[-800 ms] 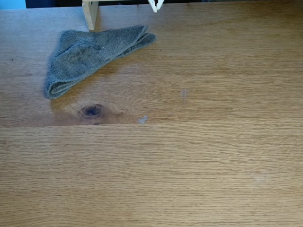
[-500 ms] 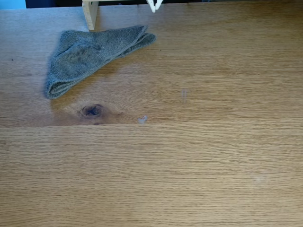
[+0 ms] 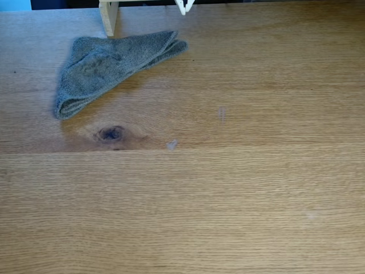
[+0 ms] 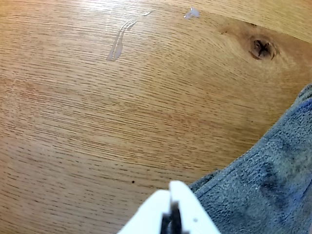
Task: Clean the area in front of the robot
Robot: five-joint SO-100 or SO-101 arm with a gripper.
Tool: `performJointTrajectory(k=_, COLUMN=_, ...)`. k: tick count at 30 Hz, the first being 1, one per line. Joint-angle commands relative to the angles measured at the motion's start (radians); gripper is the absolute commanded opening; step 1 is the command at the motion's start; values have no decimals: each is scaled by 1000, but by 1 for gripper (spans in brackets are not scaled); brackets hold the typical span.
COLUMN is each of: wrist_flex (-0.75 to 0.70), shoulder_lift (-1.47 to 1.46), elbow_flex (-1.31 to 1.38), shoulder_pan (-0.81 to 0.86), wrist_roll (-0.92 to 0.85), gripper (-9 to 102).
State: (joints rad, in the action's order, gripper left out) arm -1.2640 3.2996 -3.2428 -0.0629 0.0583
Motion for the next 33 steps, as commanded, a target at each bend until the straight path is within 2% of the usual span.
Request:
performJointTrajectory(k=1, wrist_flex=-3, shoulder_lift=8, elbow_flex=-127, shoulder_pan=5, wrist_roll=6, gripper=0)
performJointTrajectory(k=17, wrist_flex=-2, shoulder_lift=6, elbow_flex=-127, shoulder_pan=-51, wrist_roll=14, gripper=0)
performJointTrajectory(k=25, wrist_flex=14, shoulder_lift=3, elbow_flex=-127, shoulder_pan=-118, wrist_roll=-52, gripper=0)
performJointTrajectory(k=26, wrist_flex=61, shoulder_lift=-14, elbow_flex=-127, shoulder_pan=-117, wrist_roll=-87, gripper=0)
performJointTrajectory(k=29, wrist_flex=325, shoulder_lift=-216, elbow_flex=-74, shoulder_pan=-106, wrist_roll=-222, gripper=0)
performJointTrajectory(k=31, wrist_flex=411, shoulder_lift=-364, elbow_flex=37, shoulder_pan=-121, wrist_roll=-245, gripper=7)
performJointTrajectory(k=33, wrist_flex=442, shoulder_lift=-528, elbow_flex=187, shoulder_pan=-144, wrist_roll=-229, gripper=8)
